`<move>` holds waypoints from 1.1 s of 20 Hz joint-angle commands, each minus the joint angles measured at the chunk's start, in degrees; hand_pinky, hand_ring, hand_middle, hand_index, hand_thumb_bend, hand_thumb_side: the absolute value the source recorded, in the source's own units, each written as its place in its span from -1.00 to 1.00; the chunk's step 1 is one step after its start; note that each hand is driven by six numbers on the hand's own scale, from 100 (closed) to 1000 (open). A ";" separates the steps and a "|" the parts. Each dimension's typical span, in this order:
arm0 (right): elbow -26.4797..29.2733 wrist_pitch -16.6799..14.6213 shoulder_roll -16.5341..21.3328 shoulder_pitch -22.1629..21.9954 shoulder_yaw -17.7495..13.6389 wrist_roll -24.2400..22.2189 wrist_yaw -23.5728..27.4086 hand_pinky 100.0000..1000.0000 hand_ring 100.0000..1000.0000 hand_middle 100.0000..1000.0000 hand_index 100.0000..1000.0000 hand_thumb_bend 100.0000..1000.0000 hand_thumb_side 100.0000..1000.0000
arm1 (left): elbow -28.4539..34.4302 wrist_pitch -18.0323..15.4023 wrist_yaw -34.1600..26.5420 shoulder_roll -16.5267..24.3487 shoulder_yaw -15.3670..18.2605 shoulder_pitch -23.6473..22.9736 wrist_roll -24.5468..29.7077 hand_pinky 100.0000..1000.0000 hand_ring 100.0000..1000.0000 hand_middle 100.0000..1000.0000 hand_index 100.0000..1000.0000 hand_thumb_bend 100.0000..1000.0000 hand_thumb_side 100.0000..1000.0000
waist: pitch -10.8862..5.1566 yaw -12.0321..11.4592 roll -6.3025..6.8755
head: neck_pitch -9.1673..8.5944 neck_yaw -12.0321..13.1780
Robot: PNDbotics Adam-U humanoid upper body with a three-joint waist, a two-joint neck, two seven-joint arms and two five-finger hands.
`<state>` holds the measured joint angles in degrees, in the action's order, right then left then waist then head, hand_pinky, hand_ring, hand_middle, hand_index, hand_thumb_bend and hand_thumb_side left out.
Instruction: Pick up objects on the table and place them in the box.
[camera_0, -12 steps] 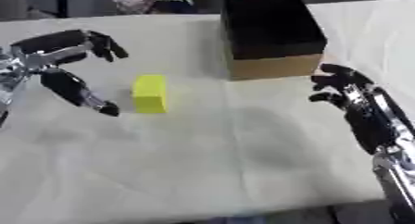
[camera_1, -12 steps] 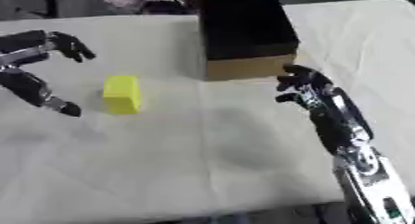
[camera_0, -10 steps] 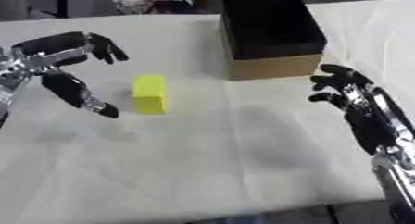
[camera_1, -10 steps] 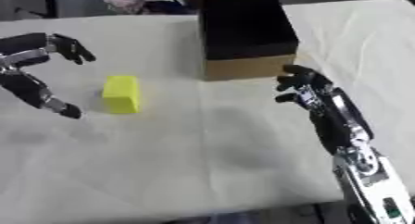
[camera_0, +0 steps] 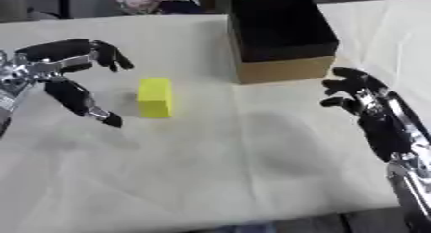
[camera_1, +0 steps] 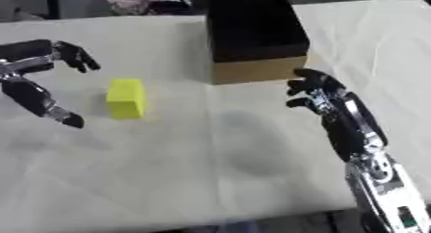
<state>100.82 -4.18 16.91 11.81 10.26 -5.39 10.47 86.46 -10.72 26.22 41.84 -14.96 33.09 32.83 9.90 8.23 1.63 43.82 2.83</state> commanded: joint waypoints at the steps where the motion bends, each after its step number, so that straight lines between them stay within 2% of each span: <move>1: 0.50 -0.07 0.40 0.42 -0.16 -0.16 -0.21 0.26 0.68 0.03 0.62 -1.00 0.32 | -0.12 0.63 0.29 0.98 0.36 1.40 -1.20 0.52 0.42 0.45 0.68 0.60 0.00 | -0.94 0.00 0.01 | 0.29 -0.24; 11: 0.40 -0.03 0.30 0.42 0.04 -0.36 -0.27 0.26 0.68 0.03 0.62 -1.00 0.33 | -4.54 1.50 2.60 -1.99 -0.31 3.52 -3.46 0.52 0.43 0.46 0.68 0.57 -0.01 | -0.99 0.10 -0.15 | 0.29 -0.34; 22: 0.39 0.02 0.14 0.53 0.32 -0.64 -0.14 0.26 0.68 0.03 0.62 -1.00 0.33 | -11.77 -0.84 6.09 -5.78 -0.94 6.39 -3.93 0.52 0.43 0.45 0.67 0.55 -0.05 | -1.09 0.54 -0.32 | 0.29 -0.49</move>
<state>100.54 -4.08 16.77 11.79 10.65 -5.89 10.44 74.73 -11.09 31.87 35.22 -16.06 38.22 29.07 9.82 8.75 1.33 43.82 2.43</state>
